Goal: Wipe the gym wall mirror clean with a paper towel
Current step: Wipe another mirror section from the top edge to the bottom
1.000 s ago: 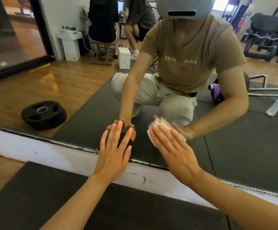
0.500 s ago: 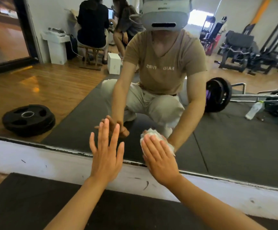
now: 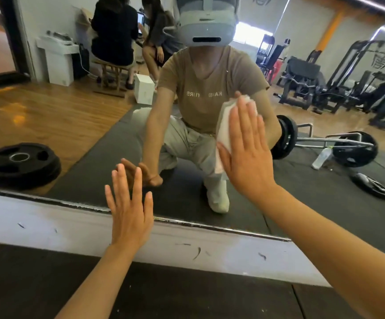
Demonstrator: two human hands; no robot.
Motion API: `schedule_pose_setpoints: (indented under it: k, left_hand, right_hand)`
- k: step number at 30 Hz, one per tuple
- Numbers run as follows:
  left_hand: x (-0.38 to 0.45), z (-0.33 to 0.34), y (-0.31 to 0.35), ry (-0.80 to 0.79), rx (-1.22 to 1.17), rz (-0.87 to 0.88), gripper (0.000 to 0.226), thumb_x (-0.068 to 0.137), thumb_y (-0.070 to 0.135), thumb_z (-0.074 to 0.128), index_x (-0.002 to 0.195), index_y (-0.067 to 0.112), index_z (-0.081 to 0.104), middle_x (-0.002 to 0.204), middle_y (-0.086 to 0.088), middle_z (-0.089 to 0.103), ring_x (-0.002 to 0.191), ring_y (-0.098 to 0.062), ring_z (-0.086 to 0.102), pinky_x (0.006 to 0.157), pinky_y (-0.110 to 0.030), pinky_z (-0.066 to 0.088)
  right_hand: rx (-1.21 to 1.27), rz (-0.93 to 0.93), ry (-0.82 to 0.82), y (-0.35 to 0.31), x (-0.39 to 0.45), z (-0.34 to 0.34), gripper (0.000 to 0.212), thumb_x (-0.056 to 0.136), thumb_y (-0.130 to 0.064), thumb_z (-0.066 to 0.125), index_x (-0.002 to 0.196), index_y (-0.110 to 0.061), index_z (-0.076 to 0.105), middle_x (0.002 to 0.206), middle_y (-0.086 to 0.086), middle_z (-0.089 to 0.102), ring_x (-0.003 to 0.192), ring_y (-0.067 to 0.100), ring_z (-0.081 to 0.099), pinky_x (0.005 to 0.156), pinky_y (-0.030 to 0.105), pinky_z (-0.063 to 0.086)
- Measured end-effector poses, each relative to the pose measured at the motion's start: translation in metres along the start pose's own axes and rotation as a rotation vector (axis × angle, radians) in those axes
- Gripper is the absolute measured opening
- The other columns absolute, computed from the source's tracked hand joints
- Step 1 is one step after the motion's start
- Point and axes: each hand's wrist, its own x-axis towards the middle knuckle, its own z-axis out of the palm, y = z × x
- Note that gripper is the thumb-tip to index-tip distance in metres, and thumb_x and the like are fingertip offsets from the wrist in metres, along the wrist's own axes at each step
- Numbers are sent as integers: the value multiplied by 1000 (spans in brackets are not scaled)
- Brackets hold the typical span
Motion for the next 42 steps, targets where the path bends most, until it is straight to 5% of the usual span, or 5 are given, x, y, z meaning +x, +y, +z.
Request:
schedule_pose_setpoints:
  k: [6,17,25,32,42]
  left_hand:
    - [12,-6,6,20,-139,-31,64,103,34,35,160,21,8,166,-6,-17,154,-26,-12,122,-57,5]
    - [10,-6,-6,-38,-68,-7,67,102,37,33,160,29,1,166,-3,-20,154,-26,-13,119,-57,14]
    - [8,-16,-9,-68,-46,34,65,103,36,33,161,23,7,167,-11,-11,155,-26,-9,118,-55,17]
    - [8,-14,-10,-65,-28,40,64,103,35,34,161,24,6,168,-9,-11,155,-27,-6,118,-58,21]
    - [9,-28,-21,-75,12,47,64,103,36,33,161,21,9,168,-9,-9,155,-24,-7,119,-51,16]
  right_hand:
    - [200,343,170,-44,-1,16,66,101,-17,53,150,12,20,159,30,19,151,38,8,125,44,5]
    - [-116,-445,-483,-68,-167,67,95,88,-18,66,160,-8,5,167,11,-6,154,25,-4,125,40,-4]
    - [-77,-327,-288,-27,-51,20,85,90,-22,52,159,-5,5,167,13,-5,154,27,1,125,43,1]
    - [131,239,146,-25,57,-9,66,92,-1,54,149,12,25,157,33,23,148,45,14,125,51,9]
    - [26,-339,-346,-107,-121,79,75,96,-28,63,156,-9,22,167,12,-6,154,26,2,126,41,-2]
